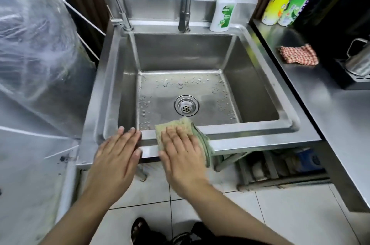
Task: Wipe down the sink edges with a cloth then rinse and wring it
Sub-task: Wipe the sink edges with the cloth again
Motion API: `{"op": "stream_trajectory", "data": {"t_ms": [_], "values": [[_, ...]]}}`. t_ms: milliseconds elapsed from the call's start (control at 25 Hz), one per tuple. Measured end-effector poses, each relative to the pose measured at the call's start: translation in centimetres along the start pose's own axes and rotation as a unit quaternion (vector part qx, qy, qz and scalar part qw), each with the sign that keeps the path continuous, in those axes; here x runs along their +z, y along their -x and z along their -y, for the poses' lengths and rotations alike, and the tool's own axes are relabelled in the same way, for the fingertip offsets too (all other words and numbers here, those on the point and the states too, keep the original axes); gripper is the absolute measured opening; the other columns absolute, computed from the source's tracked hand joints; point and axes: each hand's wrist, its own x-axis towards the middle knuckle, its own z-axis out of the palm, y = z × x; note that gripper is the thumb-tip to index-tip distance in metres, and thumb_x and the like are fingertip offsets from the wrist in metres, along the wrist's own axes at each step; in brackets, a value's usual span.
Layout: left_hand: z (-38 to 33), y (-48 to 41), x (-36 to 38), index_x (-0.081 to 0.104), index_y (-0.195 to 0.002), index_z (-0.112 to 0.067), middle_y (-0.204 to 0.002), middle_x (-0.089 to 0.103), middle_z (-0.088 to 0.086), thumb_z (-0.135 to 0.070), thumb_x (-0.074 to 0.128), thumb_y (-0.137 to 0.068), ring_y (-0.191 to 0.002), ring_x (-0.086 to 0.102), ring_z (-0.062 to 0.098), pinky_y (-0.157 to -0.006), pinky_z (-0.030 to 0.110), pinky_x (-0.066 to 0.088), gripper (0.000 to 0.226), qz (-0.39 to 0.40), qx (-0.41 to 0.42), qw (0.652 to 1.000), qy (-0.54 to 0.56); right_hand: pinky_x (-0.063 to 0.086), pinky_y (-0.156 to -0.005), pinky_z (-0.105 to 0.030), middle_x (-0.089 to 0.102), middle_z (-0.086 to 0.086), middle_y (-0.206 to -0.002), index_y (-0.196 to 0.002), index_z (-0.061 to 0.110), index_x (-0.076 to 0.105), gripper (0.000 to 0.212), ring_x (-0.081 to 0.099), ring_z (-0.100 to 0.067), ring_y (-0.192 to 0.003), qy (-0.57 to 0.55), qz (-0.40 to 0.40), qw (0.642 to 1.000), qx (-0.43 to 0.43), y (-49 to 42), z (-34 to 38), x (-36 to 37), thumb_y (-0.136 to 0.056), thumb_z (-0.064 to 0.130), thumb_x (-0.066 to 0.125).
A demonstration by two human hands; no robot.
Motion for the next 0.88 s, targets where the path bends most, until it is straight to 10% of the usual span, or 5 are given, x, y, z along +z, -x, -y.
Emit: {"op": "stream_trajectory", "data": {"t_ms": [320, 560, 760, 880], "values": [[2.0, 0.6, 0.6, 0.052, -0.13, -0.01, -0.136, 0.052, 0.006, -0.035, 0.026, -0.094, -0.131, 0.036, 0.022, -0.101, 0.037, 0.028, 0.052, -0.009, 0.046, 0.999, 0.008, 0.029, -0.097, -0.041, 0.066, -0.013, -0.119, -0.116, 0.007, 0.064, 0.054, 0.06, -0.032, -0.111, 0.081, -0.03, 0.967, 0.238, 2.4, -6.1, -1.1, -0.095, 0.037, 0.025], [4.5, 1.2, -0.7, 0.047, -0.134, -0.012, -0.14, 0.048, 0.003, -0.033, 0.027, -0.094, -0.135, 0.031, 0.018, -0.108, 0.034, 0.024, 0.049, -0.029, 0.06, 0.997, 0.049, 0.027, -0.101, -0.035, 0.061, -0.002, -0.129, -0.127, 0.017, 0.056, 0.048, 0.055, -0.023, -0.119, 0.007, 0.015, 1.0, 0.011, 0.2, 0.1, -0.3, -0.097, 0.039, 0.026], [7.5, 1.9, -0.9, 0.041, -0.138, -0.009, -0.144, 0.042, 0.007, -0.033, 0.025, -0.095, -0.139, 0.022, 0.019, -0.115, 0.035, 0.011, 0.052, -0.009, 0.051, 0.999, 0.001, 0.025, -0.106, -0.038, 0.054, -0.004, -0.137, -0.129, 0.014, 0.056, 0.055, 0.048, -0.026, -0.128, 0.0, 0.013, 0.982, 0.187, 1.7, -5.3, -1.7, -0.094, 0.042, 0.023], [7.8, 2.0, -0.6, 0.038, -0.139, -0.008, -0.147, 0.035, 0.006, -0.032, 0.025, -0.096, -0.141, 0.017, 0.019, -0.116, 0.034, 0.006, 0.052, -0.014, 0.058, 0.998, 0.003, 0.021, -0.105, -0.036, 0.058, -0.006, -0.133, -0.127, 0.013, 0.058, 0.052, 0.052, -0.03, -0.124, -0.006, 0.035, 0.989, 0.143, -0.3, 2.6, 0.2, -0.094, 0.04, 0.026]]}}
